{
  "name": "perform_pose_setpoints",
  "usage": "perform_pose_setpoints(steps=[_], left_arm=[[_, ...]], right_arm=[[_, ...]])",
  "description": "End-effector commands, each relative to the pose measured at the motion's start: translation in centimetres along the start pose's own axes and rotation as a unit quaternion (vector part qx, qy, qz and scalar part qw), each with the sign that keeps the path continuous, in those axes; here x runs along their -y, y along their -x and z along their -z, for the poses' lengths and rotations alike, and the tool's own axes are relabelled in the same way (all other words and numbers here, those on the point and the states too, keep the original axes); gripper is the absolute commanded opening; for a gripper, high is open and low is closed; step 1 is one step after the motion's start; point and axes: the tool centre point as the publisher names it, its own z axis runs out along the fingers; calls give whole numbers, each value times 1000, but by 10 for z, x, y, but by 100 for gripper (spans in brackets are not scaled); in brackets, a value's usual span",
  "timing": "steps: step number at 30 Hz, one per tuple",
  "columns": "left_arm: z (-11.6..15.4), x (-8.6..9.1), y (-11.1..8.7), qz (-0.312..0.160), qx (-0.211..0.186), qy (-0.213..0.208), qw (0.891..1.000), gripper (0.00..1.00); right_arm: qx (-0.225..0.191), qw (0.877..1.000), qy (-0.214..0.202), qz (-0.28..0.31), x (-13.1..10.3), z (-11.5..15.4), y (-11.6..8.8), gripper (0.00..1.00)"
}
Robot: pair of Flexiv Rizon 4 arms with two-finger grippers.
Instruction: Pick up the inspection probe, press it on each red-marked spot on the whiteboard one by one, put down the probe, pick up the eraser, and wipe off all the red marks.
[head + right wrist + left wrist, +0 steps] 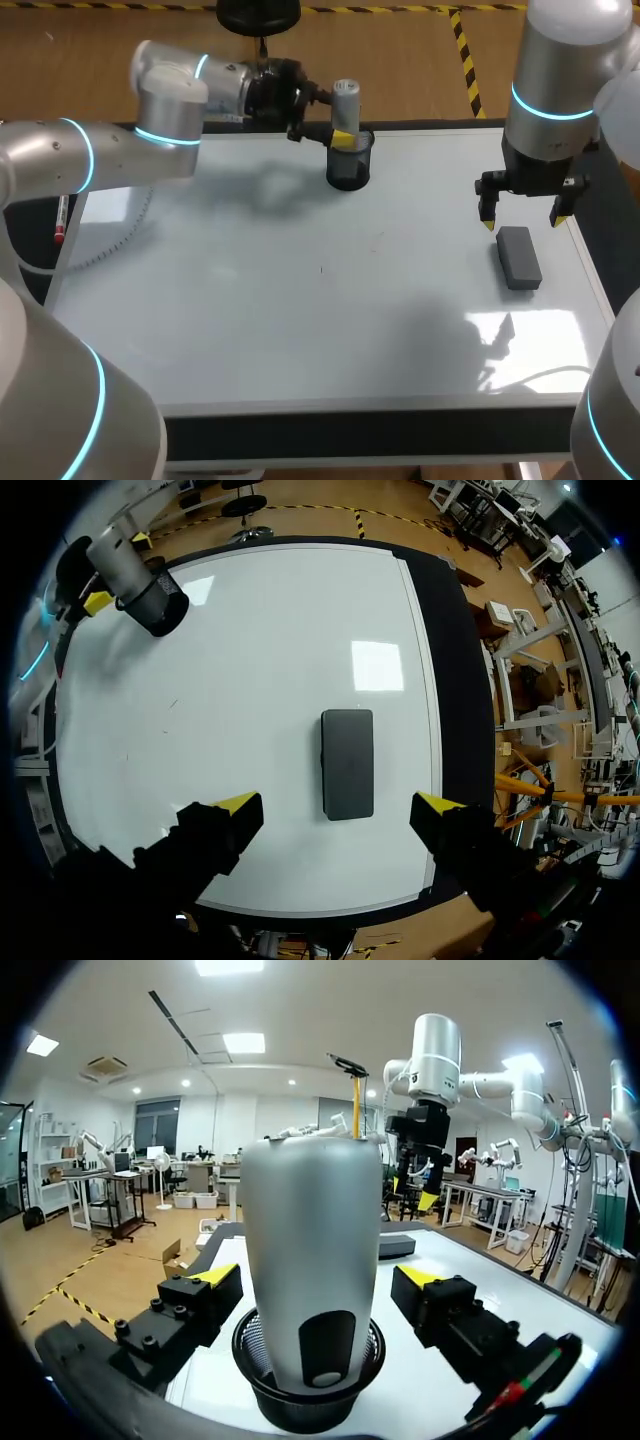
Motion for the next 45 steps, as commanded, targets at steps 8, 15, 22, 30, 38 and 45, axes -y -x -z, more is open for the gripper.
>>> perform_pose_setpoints(steps=[8,15,22,30,38,45], left_arm=[[17,4,4,-3,-9,2,1000,100],[28,4,9,0,1,-2,1000,100],[43,4,10,4,3,-9,1000,100],[70,5,9,2,13,-12,1000,100],[93,7,8,2,27,-14,1000,100],[100,11,11,22,50,-25,998,100]], right_arm=[[-1,1000,0,1,0,1,1,100],[-1,1000,0,1,0,1,1,100],[-1,1000,0,1,0,1,1,100],[-1,1000,0,1,0,1,1,100],[-1,1000,0,1,0,1,1,100],[-1,1000,0,1,0,1,1,100]])
